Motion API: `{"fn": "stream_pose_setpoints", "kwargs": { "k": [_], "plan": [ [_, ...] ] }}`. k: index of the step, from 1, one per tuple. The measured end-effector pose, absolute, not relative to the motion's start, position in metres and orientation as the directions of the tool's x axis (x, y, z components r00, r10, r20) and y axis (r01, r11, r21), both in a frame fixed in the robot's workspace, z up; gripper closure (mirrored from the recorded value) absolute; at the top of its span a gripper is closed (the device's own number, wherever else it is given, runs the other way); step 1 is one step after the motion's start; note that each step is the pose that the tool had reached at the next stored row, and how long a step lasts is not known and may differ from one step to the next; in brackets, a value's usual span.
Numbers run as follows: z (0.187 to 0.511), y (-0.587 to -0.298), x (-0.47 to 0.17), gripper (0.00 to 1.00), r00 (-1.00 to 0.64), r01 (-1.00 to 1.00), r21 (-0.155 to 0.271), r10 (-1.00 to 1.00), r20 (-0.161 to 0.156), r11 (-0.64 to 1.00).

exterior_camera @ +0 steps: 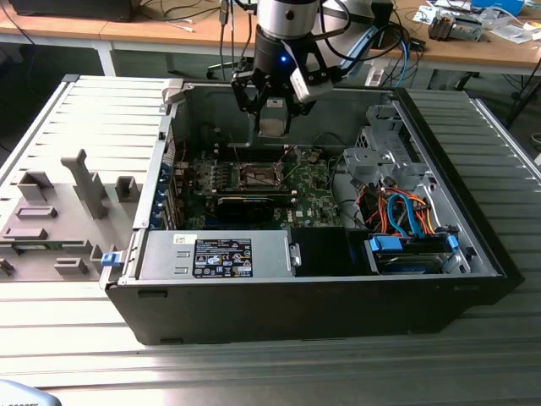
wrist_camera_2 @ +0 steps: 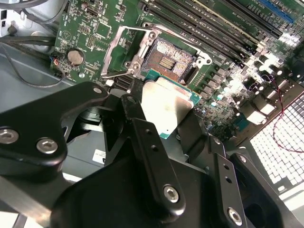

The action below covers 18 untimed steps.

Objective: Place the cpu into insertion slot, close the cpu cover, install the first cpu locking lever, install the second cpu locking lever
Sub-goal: 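Place the cpu into insertion slot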

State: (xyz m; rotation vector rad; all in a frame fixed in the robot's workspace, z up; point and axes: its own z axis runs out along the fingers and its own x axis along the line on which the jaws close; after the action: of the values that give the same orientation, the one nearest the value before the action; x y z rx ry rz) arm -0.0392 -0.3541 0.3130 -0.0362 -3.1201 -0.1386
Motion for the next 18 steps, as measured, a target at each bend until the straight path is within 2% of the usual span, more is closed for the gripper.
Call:
{"fn": "stream_pose_setpoints", "kwargs": {
  "k": [18],
  "plan": [
    [0.3098, -0.3534, -0.0427, 0.46, -1.000, 0.024, 0.088, 0.022, 0.019, 0.996]
  ]
}}
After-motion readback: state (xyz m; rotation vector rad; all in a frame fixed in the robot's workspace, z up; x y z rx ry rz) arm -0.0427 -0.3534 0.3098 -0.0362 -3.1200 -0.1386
